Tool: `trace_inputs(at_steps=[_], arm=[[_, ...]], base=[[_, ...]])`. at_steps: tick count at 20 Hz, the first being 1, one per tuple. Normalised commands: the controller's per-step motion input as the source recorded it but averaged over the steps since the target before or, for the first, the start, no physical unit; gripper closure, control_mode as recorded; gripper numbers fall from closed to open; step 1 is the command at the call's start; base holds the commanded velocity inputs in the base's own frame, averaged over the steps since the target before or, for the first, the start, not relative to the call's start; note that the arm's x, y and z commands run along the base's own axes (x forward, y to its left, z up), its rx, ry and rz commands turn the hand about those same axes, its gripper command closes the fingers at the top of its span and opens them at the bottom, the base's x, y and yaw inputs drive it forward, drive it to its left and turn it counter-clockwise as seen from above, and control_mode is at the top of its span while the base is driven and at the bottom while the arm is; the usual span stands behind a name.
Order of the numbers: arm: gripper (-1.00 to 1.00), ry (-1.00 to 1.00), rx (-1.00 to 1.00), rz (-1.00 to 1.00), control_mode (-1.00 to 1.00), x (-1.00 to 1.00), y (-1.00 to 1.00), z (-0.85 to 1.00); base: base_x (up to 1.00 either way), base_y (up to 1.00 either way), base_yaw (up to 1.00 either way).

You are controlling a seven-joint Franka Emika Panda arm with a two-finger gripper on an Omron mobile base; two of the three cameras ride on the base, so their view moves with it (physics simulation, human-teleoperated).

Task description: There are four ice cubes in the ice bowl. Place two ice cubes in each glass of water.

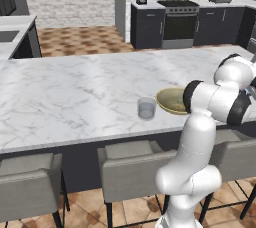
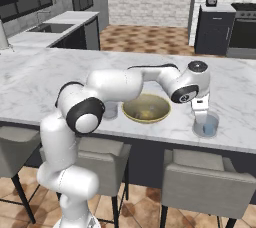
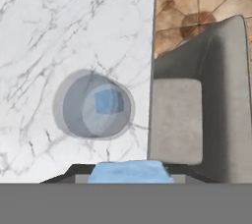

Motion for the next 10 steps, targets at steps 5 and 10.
trace_inputs(at_steps=[5, 10], arm=[[1.0, 0.0, 0.0, 0.04, -1.0, 0.26, -0.09, -0.5], [1.0, 0.01, 0.0, 0.04, -1.0, 0.31, -0.13, -0.25]], base=[[0.0, 0.0, 0.0], [0.0, 0.0, 0.0]])
